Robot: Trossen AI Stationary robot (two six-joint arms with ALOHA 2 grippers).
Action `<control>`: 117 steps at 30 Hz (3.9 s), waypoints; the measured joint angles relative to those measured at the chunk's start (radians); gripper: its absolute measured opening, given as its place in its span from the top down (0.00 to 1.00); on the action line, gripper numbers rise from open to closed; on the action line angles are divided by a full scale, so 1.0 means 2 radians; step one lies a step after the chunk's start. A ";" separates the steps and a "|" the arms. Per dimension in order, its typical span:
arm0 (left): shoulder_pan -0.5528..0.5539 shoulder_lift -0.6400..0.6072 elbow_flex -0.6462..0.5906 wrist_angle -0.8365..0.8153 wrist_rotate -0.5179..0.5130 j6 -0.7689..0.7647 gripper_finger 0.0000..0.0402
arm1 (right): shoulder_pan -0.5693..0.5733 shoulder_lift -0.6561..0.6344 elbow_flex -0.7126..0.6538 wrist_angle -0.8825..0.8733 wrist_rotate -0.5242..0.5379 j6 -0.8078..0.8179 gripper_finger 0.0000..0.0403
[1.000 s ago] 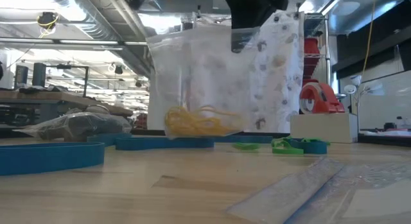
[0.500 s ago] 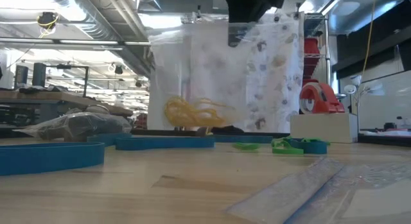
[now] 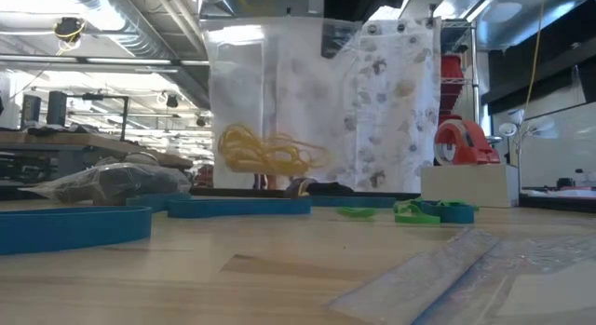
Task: Sort rubber bands
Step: Put the yellow rubber band into the transparent zip bag
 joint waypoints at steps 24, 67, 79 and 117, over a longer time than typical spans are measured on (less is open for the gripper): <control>0.004 -0.135 0.000 -0.050 -0.064 0.042 1.00 | 0.001 -0.066 0.000 0.043 0.027 -0.027 1.00; -0.014 -0.020 0.000 0.268 0.034 0.073 1.00 | -0.006 -0.102 0.000 0.131 0.034 -0.079 1.00; -0.007 0.007 0.000 0.299 0.054 0.074 1.00 | -0.006 -0.102 0.000 0.131 0.034 -0.091 1.00; -0.043 0.028 0.000 0.148 -0.055 0.055 1.00 | -0.006 -0.101 0.000 0.128 0.025 -0.102 1.00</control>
